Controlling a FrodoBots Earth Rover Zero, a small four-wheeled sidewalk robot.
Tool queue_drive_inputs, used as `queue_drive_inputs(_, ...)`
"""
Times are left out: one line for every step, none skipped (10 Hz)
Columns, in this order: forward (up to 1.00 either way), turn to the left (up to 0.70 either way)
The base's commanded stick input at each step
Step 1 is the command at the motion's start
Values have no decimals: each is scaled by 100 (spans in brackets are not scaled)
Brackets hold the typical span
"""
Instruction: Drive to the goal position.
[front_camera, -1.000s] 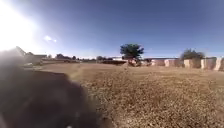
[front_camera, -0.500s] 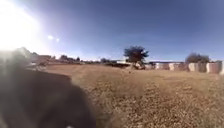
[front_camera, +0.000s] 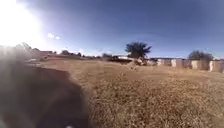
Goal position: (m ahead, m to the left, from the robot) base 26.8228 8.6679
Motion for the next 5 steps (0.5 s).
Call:
queue_drive_inputs(50, 0)
queue_drive_inputs(50, 0)
queue_drive_inputs(50, 0)
queue_drive_inputs(50, 0)
queue_drive_inputs(50, 0)
